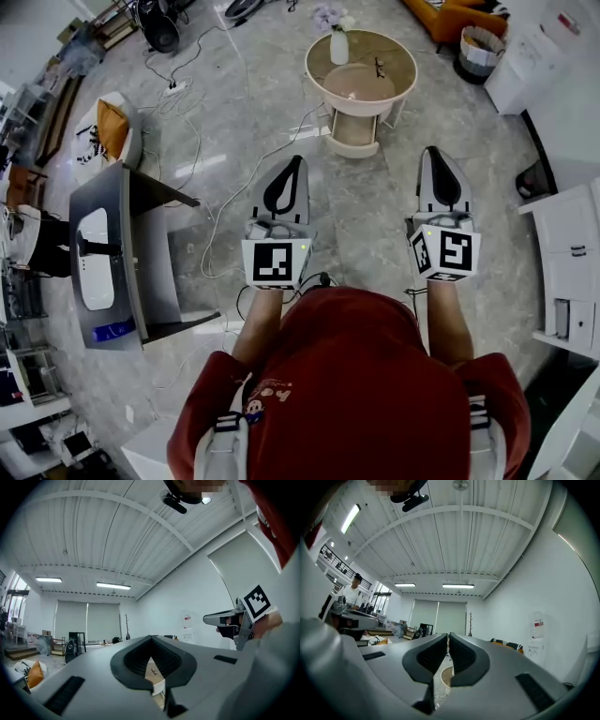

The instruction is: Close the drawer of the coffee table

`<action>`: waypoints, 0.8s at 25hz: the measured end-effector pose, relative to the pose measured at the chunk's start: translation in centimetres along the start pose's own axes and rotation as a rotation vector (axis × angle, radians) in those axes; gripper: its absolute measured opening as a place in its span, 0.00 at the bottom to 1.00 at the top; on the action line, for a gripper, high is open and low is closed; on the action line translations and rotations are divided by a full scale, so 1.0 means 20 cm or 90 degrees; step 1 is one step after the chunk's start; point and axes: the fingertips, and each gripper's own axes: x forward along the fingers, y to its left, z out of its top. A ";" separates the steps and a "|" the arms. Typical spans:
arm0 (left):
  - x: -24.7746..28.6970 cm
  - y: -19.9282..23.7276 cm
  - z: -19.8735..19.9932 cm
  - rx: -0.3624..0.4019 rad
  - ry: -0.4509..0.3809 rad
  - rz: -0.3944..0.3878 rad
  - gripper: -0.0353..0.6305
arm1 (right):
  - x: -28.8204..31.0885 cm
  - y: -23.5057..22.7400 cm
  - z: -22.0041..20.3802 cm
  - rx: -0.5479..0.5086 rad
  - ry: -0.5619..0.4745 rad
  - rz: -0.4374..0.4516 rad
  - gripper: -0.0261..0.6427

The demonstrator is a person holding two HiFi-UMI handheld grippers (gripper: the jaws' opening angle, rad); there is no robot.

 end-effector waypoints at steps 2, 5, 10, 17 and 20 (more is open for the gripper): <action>-0.02 0.03 0.00 0.002 -0.008 0.003 0.07 | -0.01 0.02 0.00 0.007 -0.010 -0.001 0.08; -0.05 0.08 -0.03 0.003 -0.001 0.005 0.07 | 0.00 0.08 -0.01 0.000 -0.016 0.001 0.08; -0.11 0.16 -0.12 -0.014 0.056 -0.002 0.07 | 0.03 0.16 -0.05 0.022 -0.009 -0.019 0.08; -0.13 0.20 -0.19 -0.033 0.046 -0.035 0.07 | 0.02 0.22 -0.12 0.037 0.010 -0.041 0.08; -0.12 0.19 -0.24 -0.046 0.062 -0.044 0.07 | 0.02 0.21 -0.17 0.040 0.021 -0.049 0.08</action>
